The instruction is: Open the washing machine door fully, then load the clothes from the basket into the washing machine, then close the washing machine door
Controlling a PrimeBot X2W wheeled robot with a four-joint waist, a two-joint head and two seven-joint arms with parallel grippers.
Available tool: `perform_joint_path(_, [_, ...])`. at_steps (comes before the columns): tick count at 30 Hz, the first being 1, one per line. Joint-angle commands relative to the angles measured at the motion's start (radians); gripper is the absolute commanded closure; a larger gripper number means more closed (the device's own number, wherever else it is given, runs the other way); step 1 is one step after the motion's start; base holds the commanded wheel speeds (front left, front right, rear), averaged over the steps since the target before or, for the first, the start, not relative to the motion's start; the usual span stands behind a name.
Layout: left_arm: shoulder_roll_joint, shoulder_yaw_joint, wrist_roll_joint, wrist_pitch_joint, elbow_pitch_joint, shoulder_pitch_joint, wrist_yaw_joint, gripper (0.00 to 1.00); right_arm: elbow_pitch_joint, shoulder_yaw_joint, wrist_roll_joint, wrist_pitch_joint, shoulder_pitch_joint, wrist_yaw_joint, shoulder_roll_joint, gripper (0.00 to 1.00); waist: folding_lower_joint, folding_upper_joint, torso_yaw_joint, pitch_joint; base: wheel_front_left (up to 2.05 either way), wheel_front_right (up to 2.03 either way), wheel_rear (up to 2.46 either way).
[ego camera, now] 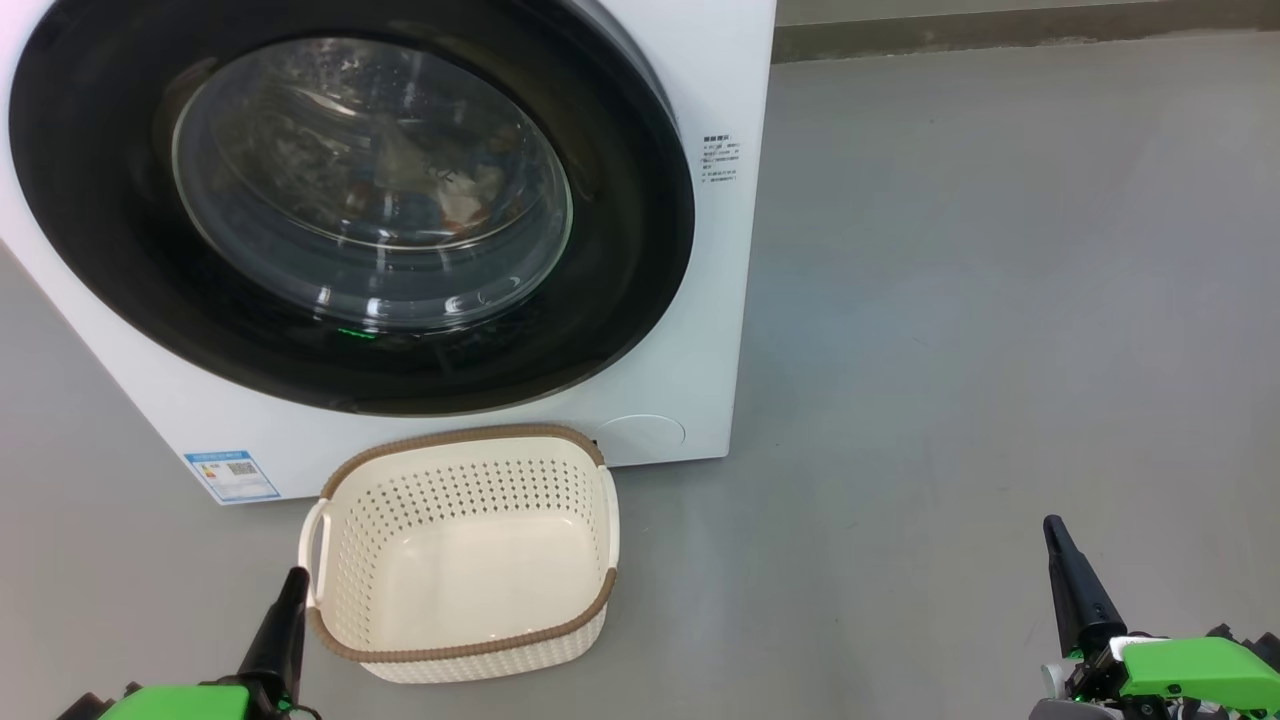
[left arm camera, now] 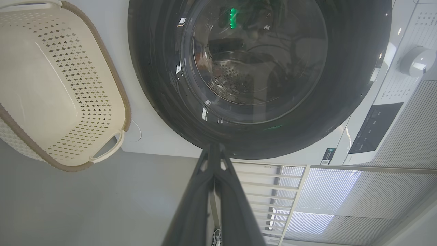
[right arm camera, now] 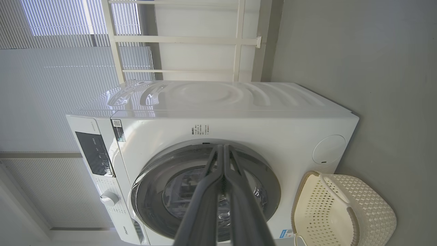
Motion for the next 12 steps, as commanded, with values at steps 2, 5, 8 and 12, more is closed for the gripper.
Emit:
perform_joint_path(2, [0.025,0.034,-0.008,0.006,-0.019,-0.041,-0.01,1.0,-0.025,0.024,0.007,0.007,-0.04,-0.001,-0.012,1.0,0.0,0.0,0.0,0.0,0.0,0.0,0.0])
perform_joint_path(5, [0.025,0.034,-0.008,0.006,-0.019,-0.041,-0.01,1.0,-0.025,0.024,0.007,0.007,-0.04,-0.001,-0.012,1.0,0.0,0.0,0.0,0.0,0.0,0.0,0.0])
perform_joint_path(8, [0.025,0.034,-0.008,0.006,-0.019,-0.041,-0.01,1.0,-0.025,0.024,0.007,0.007,-0.04,-0.001,-0.012,1.0,0.0,0.0,0.0,0.0,0.0,0.0,0.0])
perform_joint_path(12, [0.025,0.034,-0.008,0.006,-0.019,-0.041,-0.01,1.0,-0.025,0.024,0.007,0.007,-0.04,-0.001,-0.012,1.0,0.0,0.0,0.0,0.0,0.0,0.0,0.0])
